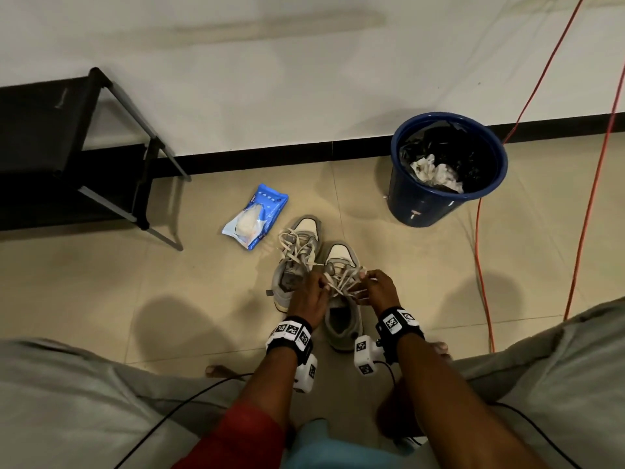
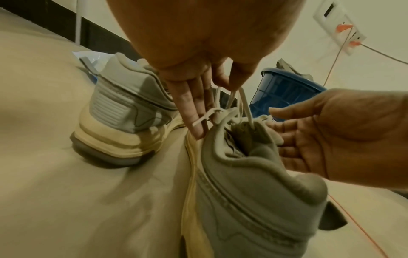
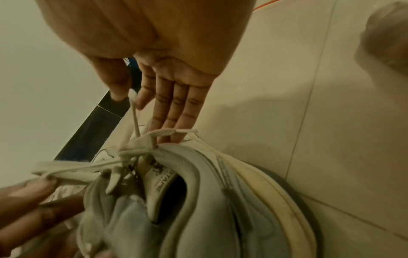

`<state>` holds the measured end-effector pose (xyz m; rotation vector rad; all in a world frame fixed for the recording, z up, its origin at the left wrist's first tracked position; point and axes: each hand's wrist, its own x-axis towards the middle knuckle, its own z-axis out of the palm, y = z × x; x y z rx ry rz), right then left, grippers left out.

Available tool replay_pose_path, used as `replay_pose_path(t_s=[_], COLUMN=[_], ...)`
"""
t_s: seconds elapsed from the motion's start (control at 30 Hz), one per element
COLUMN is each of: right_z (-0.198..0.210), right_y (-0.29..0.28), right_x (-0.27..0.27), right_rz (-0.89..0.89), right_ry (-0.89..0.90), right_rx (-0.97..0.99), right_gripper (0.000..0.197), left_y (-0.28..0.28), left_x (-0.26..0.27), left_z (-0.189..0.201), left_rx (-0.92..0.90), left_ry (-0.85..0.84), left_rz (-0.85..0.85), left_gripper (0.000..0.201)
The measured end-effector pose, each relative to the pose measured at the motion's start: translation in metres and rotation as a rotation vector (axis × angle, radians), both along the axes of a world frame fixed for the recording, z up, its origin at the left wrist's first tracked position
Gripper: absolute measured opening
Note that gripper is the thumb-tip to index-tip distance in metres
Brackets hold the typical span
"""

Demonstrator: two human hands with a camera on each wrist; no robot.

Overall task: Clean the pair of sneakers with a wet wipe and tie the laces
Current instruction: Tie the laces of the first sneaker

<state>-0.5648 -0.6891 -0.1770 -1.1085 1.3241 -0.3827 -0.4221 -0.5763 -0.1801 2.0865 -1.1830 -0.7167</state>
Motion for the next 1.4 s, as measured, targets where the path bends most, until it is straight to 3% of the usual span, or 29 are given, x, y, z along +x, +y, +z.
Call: replay_pose_path(t_s=[0.13,0.2,0.33,0.47,0.67,0.83,0.9,1.0,1.1,1.23,1.33,1.4], right_z=[-0.006,-0.009,-0.019,-0.029,-0.027,-0.025,-0.022,-0.015,-0.012,-0.013,-0.018,-0.021], right_y=[0.0,0.0,0.002,0.0,0.0,-0.002,-0.002,-0.001,0.001,0.002,0.004,0.006], right_x=[-0.01,-0.014,-0.013,-0.01,-0.007,-0.006,-0.005,-0.001,-0.001,-0.006,-0.006,-0.005], right_rz=[-0.013,-0.016,0.143,0.145,0.137,0.167,0.162,0.052,-0.06,-0.094,-0.001,0.086], right_ry=[-0.043,-0.035,0.037,0.149,0.122,0.151,0.172,0.069,-0.008,-0.09,-0.033,0.036], right_rx=[0.088,0.092,-0.08,-0.172,-0.118,-0.112,-0.144,-0.051,0.017,0.103,0.022,-0.079], right_gripper=[0.015,0.024,0.007,0.007,0.006,0.008,0.01,0.008,0.014,0.009,0.006,0.015], left_y=[-0.002,-0.002,-0.007,-0.009,-0.011,-0.012,-0.011,-0.007,-0.005,-0.007,-0.006,-0.006], left_x=[0.0,0.002,0.004,0.006,0.014,0.009,0.007,0.009,0.007,0.007,0.01,0.009], left_z=[0.001,-0.005,-0.01,-0.014,-0.013,-0.007,-0.005,-0.007,-0.007,-0.008,-0.015,-0.02], left_rx=[0.019,0.027,0.05,0.078,0.108,0.069,0.078,0.058,0.016,0.04,0.066,0.065], left_ry=[0.214,0.206,0.186,0.045,0.086,0.024,0.117,0.343,0.439,0.455,0.395,0.365], left_rz=[0.099,0.089,0.085,0.024,-0.052,-0.055,0.043,0.214,0.212,0.192,0.163,0.149], left_gripper=[0.01,0.012,0.014,0.019,0.036,0.025,0.022,0.036,0.042,0.014,0.019,0.025])
